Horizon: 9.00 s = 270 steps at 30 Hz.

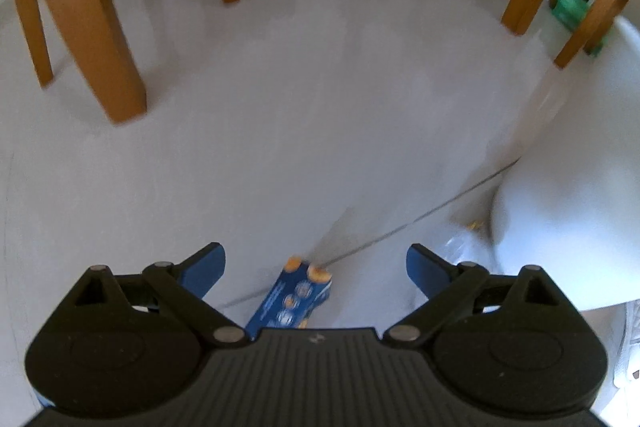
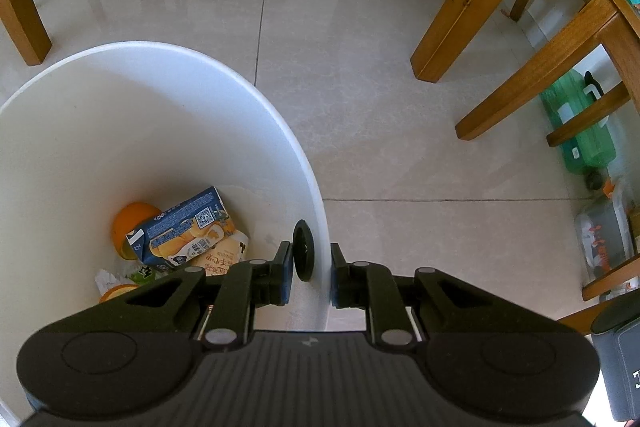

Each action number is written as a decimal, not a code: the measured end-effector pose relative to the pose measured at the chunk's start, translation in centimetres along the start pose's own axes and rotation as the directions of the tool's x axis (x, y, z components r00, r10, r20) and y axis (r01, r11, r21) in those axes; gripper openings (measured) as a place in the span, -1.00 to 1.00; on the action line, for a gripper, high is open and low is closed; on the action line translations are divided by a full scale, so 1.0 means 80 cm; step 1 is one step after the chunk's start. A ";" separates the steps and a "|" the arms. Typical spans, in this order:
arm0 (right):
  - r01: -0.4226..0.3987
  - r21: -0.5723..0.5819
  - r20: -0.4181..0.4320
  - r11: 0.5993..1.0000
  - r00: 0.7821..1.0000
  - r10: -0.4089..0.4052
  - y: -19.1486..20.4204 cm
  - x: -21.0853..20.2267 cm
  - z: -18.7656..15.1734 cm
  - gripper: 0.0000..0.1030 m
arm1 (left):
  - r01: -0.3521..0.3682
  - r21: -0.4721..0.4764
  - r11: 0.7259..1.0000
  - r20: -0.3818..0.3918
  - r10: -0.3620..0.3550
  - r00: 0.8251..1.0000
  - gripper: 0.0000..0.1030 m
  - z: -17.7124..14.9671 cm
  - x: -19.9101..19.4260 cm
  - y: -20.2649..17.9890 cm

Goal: Collect trash
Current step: 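Lower the left tool onto the blue juice carton and close it, then carry the blue carton with the left tool into the bin and release, then lower the left tool onto the clear plastic bag and close it, then carry the plastic bag with the left tool into the bin and release, then lower the left tool onto the snack bar wrapper and close it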

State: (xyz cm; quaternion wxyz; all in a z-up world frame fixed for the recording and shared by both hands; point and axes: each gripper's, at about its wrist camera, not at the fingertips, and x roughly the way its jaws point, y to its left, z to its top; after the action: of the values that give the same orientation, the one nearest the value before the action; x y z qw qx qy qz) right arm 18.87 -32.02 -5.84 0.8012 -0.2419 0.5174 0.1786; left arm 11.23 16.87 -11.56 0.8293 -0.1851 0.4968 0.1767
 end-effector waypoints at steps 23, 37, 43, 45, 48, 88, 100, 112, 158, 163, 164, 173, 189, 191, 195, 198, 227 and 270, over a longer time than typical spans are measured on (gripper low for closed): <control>0.000 -0.013 0.000 1.000 1.000 0.000 0.001 0.000 0.000 -0.60 | 0.062 -0.063 0.996 -0.213 -0.074 0.974 0.85 -0.064 0.086 -0.002; 0.015 -0.019 0.001 1.000 1.000 -0.015 0.005 0.002 0.001 -0.58 | -0.107 -0.125 0.986 -0.114 0.093 0.989 0.47 -0.074 0.069 -0.013; 0.014 -0.020 0.002 1.000 1.000 -0.014 0.005 0.002 0.001 -0.58 | -0.112 -0.134 0.985 -0.125 0.095 0.988 0.05 -0.078 0.072 -0.024; 0.014 -0.022 0.001 1.000 1.000 -0.014 0.005 0.002 0.001 -0.58 | -0.109 -0.131 0.985 -0.118 0.094 0.989 -0.08 -0.088 0.067 -0.028; 0.015 -0.023 0.002 1.000 1.000 -0.015 0.006 0.002 0.002 -0.58 | -0.111 -0.125 0.986 -0.108 0.098 0.989 -0.22 -0.089 0.068 -0.025; -0.010 0.012 -0.012 1.000 1.000 0.011 -0.001 0.004 0.006 -0.59 | 0.240 -0.004 0.971 0.159 -0.236 0.959 -0.39 0.088 -0.246 -0.170; -0.016 0.013 -0.013 1.000 1.000 0.016 -0.001 0.005 0.007 -0.59 | 0.289 0.126 0.949 0.211 -0.310 0.927 0.55 0.101 -0.259 -0.250; -0.010 0.011 -0.009 1.000 1.000 0.010 0.001 0.007 0.004 -0.59 | 0.183 0.037 0.983 0.177 -0.186 0.967 0.67 0.057 -0.219 -0.203; 0.033 -0.026 -0.005 0.999 0.999 -0.033 0.009 0.009 0.004 -0.55 | 0.012 0.070 0.997 -0.029 -0.010 1.000 0.31 -0.115 0.077 -0.160; 0.034 -0.031 -0.004 0.999 0.999 -0.034 0.009 0.009 0.003 -0.54 | 0.024 0.038 0.999 -0.028 -0.023 0.999 0.18 -0.122 0.084 -0.158; 0.032 -0.029 -0.005 0.999 0.999 -0.033 0.008 0.009 0.003 -0.54 | 0.025 0.031 0.999 -0.030 -0.024 0.999 0.17 -0.122 0.085 -0.158; 0.035 -0.037 -0.005 0.999 0.999 -0.035 0.010 0.011 0.002 -0.54 | 0.032 -0.045 0.998 -0.011 -0.033 0.999 0.02 -0.125 0.084 -0.156; 0.034 -0.036 -0.009 0.999 0.999 -0.035 0.012 0.012 0.001 -0.53 | 0.040 -0.049 0.998 -0.081 -0.044 0.996 -0.05 -0.119 0.033 -0.161; 0.034 -0.032 -0.013 0.999 0.999 -0.034 0.012 0.012 0.002 -0.54 | 0.043 -0.051 0.998 -0.093 -0.048 0.995 -0.05 -0.110 0.013 -0.163; 0.036 -0.025 -0.022 0.999 0.999 -0.037 0.012 0.012 0.004 -0.53 | 0.050 -0.036 0.998 -0.085 -0.053 0.995 -0.05 -0.080 -0.037 -0.164; 0.035 -0.021 -0.024 0.999 0.999 -0.035 0.012 0.013 0.005 -0.53 | 0.065 -0.007 0.998 -0.069 -0.066 0.995 -0.05 -0.057 -0.088 -0.176; 0.008 -0.020 -0.033 1.000 0.999 -0.009 0.006 0.012 0.006 -0.56 | 0.178 0.063 0.982 0.160 -0.186 0.969 0.62 0.095 -0.245 -0.298; 0.025 -0.040 -0.022 0.999 0.999 -0.026 0.011 0.012 0.003 -0.53 | -0.060 -0.225 0.973 -0.010 0.059 0.998 0.72 -0.078 0.012 -0.163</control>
State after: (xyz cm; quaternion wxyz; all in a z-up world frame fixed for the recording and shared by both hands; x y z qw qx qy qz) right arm 18.96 -31.17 -6.79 0.7925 -0.2665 0.5197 0.1758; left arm 13.10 2.63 -13.44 0.7966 -0.2630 0.4802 0.2564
